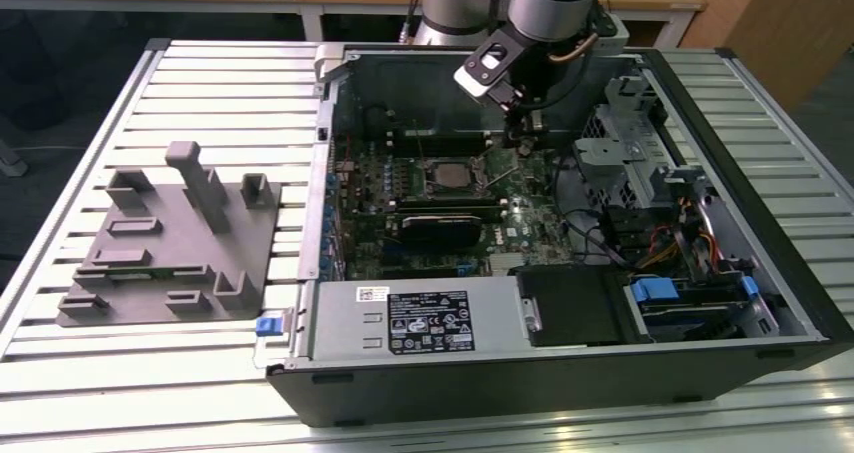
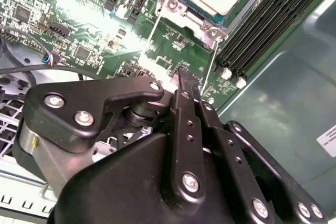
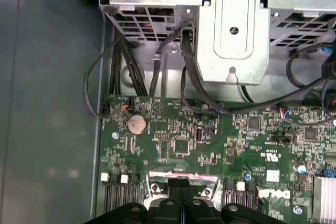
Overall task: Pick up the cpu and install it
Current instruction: 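Close the cpu cover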
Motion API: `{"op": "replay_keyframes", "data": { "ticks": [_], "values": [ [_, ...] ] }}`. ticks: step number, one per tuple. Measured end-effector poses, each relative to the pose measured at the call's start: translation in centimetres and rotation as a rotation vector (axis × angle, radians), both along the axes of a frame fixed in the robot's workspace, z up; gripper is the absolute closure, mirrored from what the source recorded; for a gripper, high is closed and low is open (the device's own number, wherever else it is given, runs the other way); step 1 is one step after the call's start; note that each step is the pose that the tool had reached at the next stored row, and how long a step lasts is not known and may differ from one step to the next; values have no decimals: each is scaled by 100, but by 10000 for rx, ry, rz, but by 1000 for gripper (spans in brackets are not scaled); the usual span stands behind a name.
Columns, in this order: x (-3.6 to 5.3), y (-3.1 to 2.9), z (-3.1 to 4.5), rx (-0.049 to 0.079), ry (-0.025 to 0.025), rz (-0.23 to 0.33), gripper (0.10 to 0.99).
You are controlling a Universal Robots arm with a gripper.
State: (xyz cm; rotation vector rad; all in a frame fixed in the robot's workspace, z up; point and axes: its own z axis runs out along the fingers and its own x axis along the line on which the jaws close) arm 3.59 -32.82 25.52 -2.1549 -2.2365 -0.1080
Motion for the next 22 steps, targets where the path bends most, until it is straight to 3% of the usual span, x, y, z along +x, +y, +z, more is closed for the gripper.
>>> {"op": "replay_keyframes", "data": {
  "ticks": [22],
  "values": [
    [233,64,-12,-84,0,-37,980]
  ]
}}
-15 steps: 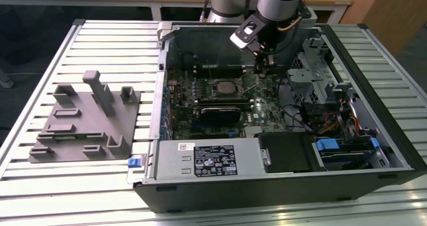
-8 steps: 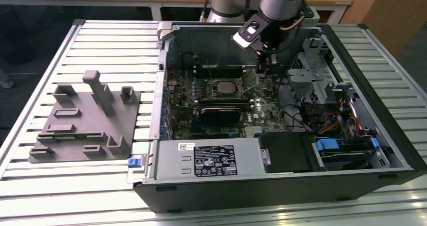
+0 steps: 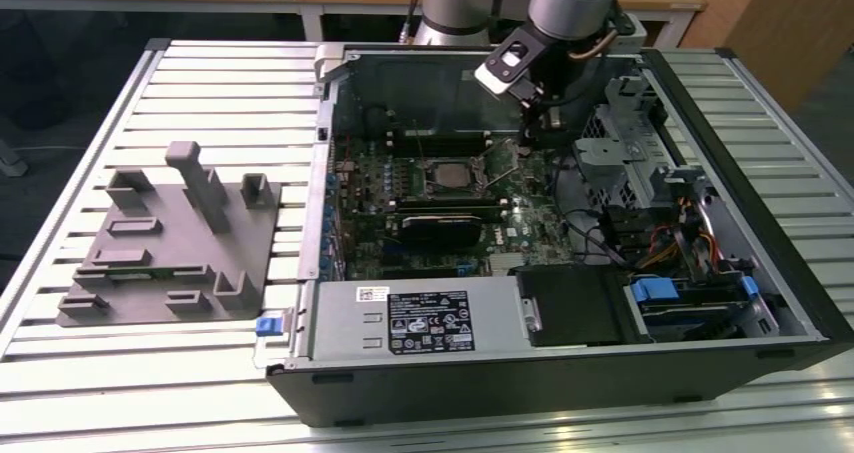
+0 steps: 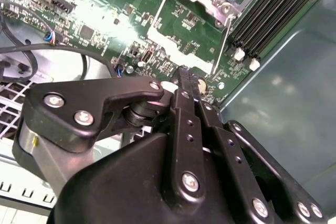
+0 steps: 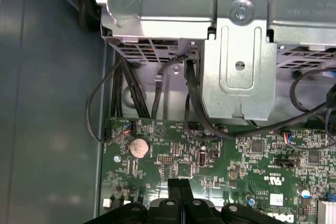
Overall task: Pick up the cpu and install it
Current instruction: 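Close the cpu cover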
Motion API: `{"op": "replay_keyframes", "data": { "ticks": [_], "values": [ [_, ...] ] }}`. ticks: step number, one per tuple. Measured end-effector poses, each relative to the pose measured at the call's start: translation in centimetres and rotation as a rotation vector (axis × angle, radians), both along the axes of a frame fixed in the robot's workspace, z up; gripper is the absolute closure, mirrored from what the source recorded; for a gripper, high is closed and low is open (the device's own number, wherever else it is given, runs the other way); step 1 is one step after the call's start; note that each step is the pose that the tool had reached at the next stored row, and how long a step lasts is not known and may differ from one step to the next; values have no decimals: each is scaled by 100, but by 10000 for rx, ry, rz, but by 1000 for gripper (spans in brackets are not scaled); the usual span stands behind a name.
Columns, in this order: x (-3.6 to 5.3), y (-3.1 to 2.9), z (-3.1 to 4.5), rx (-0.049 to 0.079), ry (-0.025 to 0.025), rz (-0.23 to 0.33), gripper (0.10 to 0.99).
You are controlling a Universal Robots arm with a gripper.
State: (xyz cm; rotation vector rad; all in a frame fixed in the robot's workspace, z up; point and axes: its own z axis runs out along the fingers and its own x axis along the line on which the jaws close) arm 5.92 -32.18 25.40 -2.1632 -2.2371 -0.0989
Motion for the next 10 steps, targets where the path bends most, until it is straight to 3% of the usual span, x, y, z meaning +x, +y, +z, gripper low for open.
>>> {"op": "replay_keyframes", "data": {
  "ticks": [10],
  "values": [
    [48,17,-92,-26,13,-10,980]
  ]
}}
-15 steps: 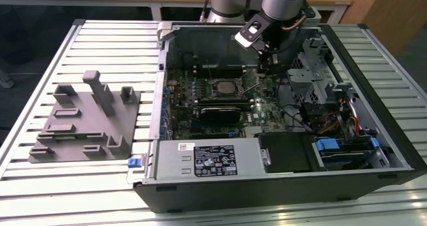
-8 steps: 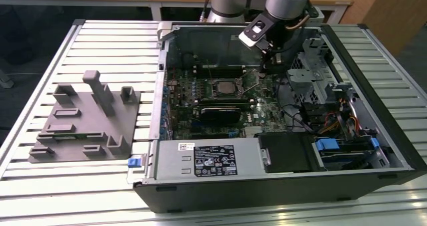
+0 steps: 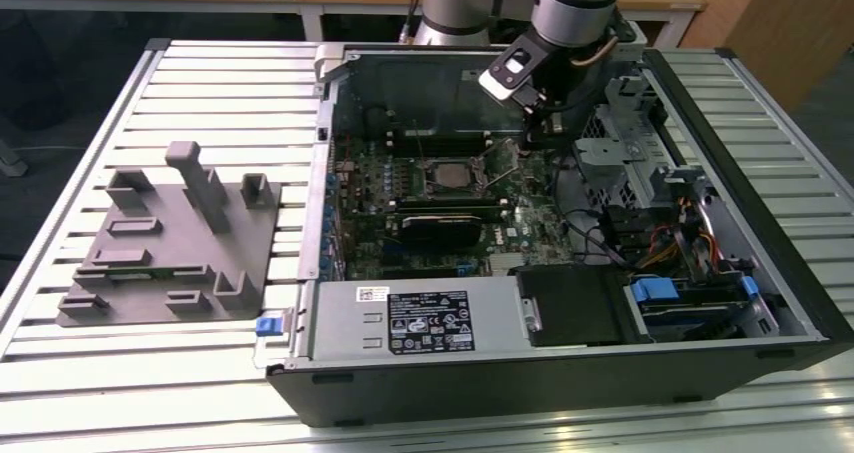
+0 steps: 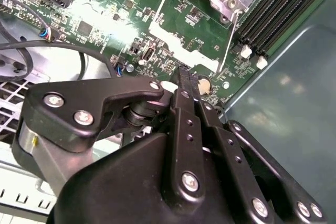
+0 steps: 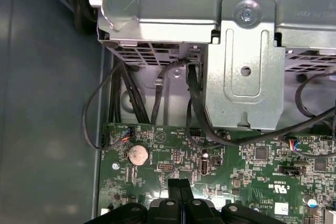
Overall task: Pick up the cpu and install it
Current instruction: 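Close the cpu cover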
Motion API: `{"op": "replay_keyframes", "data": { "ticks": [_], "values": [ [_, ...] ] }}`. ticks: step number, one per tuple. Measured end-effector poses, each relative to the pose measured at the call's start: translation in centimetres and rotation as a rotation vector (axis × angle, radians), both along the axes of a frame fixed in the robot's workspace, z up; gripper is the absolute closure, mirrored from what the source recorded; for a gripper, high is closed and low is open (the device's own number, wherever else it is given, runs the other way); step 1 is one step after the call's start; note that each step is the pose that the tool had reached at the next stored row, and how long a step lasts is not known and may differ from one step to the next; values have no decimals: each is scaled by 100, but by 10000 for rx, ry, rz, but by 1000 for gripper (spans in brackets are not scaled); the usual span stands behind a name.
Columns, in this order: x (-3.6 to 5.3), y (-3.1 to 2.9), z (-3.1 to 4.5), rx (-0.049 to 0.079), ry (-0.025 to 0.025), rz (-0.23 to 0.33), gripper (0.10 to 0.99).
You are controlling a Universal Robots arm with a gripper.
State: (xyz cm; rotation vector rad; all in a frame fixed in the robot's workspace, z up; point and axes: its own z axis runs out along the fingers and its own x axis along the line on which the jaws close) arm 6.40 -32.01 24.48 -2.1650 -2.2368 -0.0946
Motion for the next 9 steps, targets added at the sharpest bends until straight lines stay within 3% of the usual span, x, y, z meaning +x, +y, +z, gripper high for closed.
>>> {"op": "replay_keyframes", "data": {
  "ticks": [9],
  "values": [
    [-15,0,-19,-2,18,1,980]
  ]
}}
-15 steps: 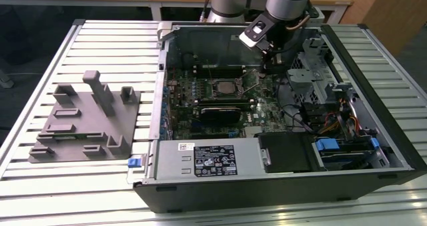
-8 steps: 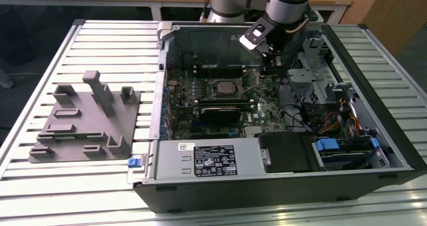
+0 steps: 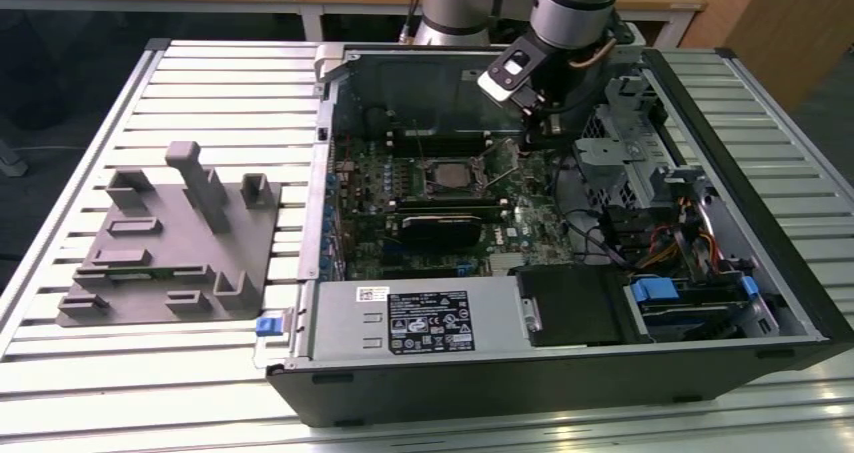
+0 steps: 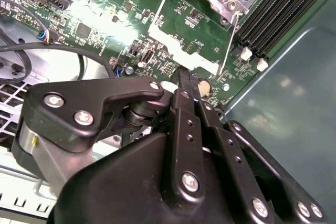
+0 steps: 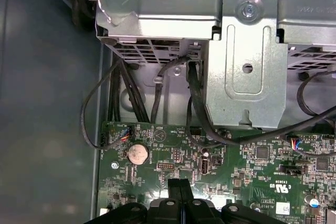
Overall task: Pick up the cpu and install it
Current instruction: 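Close the cpu cover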
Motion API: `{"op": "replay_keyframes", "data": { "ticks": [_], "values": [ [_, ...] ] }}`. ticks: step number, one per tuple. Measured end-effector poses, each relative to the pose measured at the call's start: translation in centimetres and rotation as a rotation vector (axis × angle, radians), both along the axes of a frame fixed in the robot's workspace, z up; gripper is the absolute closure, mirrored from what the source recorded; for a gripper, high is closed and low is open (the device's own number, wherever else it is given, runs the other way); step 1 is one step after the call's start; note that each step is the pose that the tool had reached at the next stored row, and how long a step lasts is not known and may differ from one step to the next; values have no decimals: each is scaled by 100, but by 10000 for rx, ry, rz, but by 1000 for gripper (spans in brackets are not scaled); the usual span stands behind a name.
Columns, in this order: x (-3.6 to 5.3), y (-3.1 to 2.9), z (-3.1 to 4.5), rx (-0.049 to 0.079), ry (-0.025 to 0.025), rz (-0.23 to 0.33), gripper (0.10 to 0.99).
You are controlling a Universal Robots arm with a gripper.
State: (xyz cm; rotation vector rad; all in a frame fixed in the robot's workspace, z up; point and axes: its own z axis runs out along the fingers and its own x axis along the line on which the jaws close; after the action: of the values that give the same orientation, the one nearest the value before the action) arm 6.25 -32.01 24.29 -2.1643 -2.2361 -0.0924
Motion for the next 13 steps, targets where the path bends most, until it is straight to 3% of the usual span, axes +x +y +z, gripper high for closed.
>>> {"op": "replay_keyframes", "data": {
  "ticks": [13],
  "values": [
    [-179,0,50,1,4,0,980]
  ]
}}
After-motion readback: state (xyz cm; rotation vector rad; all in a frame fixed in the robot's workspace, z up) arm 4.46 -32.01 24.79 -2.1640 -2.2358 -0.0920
